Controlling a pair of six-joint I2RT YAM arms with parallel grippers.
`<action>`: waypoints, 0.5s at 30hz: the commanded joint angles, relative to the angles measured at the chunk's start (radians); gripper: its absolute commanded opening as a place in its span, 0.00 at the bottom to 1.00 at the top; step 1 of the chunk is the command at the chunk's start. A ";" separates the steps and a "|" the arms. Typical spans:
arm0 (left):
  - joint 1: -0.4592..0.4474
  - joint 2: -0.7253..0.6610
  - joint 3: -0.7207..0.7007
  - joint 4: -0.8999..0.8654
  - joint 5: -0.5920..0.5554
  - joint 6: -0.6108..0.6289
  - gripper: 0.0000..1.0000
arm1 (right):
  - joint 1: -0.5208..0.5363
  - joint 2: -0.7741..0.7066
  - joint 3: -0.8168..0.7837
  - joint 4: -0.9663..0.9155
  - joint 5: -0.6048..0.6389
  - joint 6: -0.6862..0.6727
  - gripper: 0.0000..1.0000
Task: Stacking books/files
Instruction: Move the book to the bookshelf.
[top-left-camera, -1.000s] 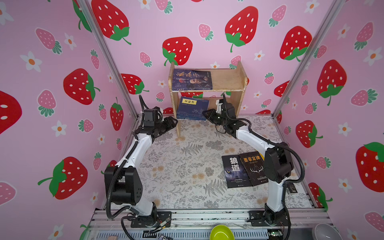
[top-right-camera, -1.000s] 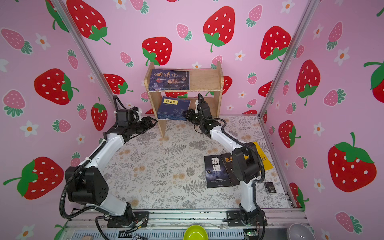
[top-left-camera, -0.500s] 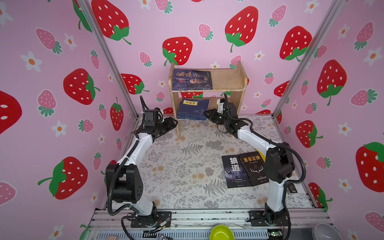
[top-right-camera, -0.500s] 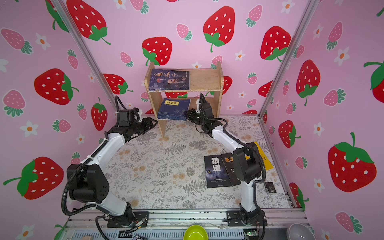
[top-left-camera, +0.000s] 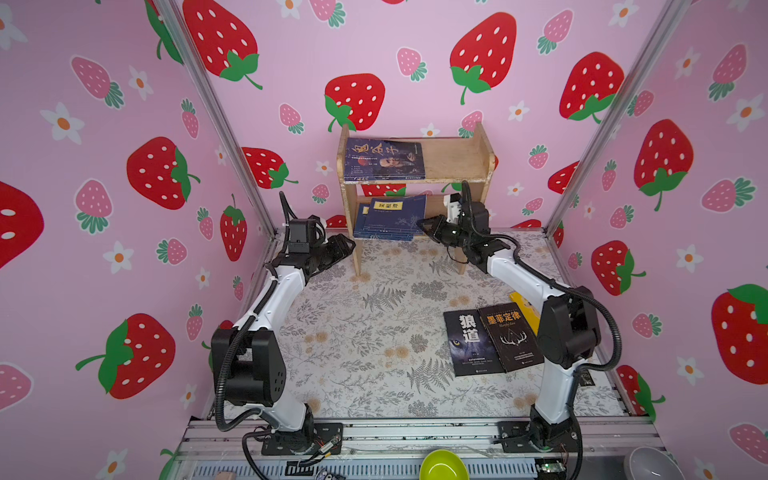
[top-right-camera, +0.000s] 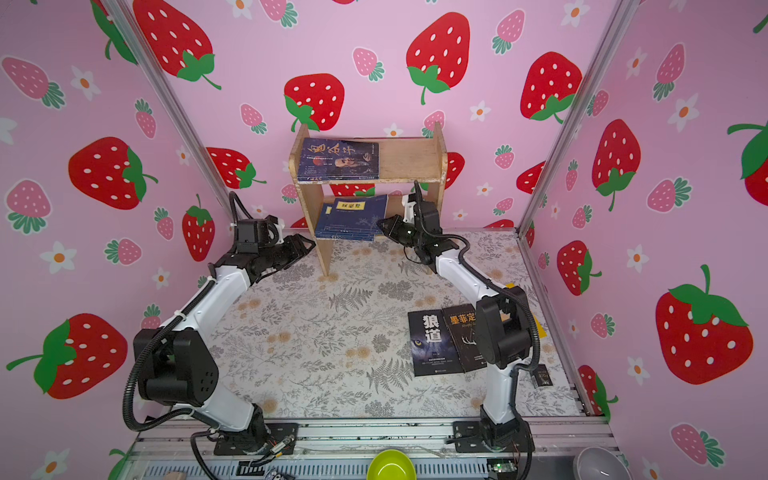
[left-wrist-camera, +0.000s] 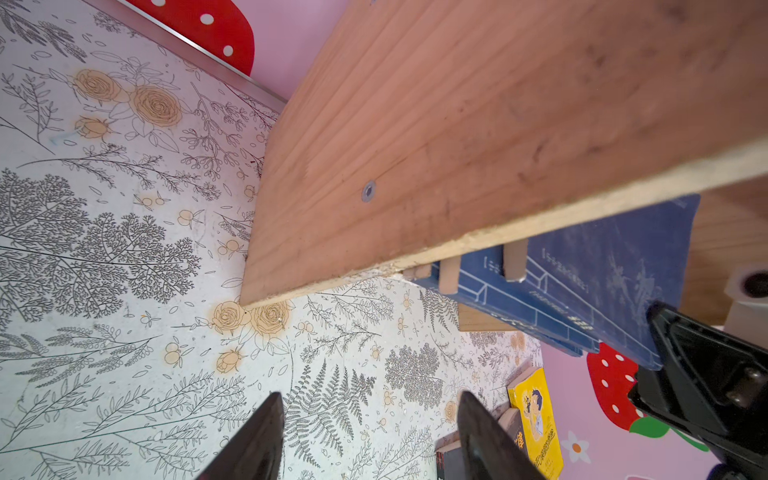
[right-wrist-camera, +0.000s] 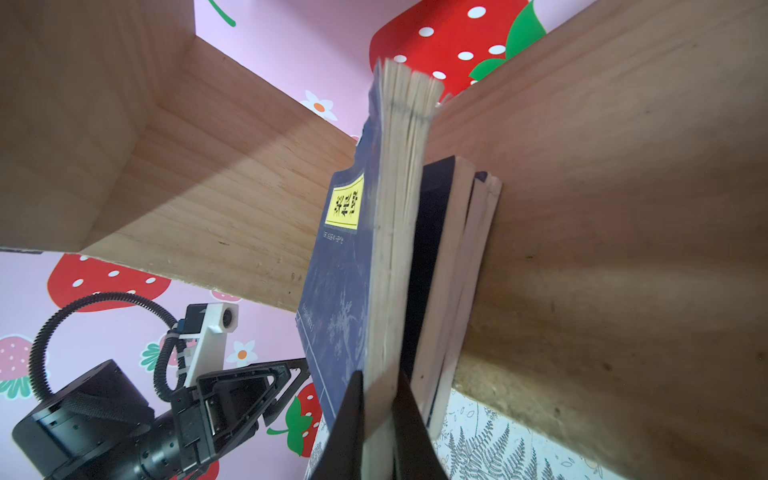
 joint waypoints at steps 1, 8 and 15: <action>0.005 0.005 0.013 -0.011 0.013 -0.003 0.67 | 0.006 0.023 0.047 0.010 -0.046 -0.018 0.01; 0.008 0.011 0.022 -0.016 0.009 -0.003 0.67 | 0.022 0.050 0.076 -0.002 -0.054 -0.023 0.02; 0.007 0.016 0.027 -0.020 0.009 -0.005 0.67 | 0.039 0.072 0.111 -0.019 -0.035 -0.032 0.02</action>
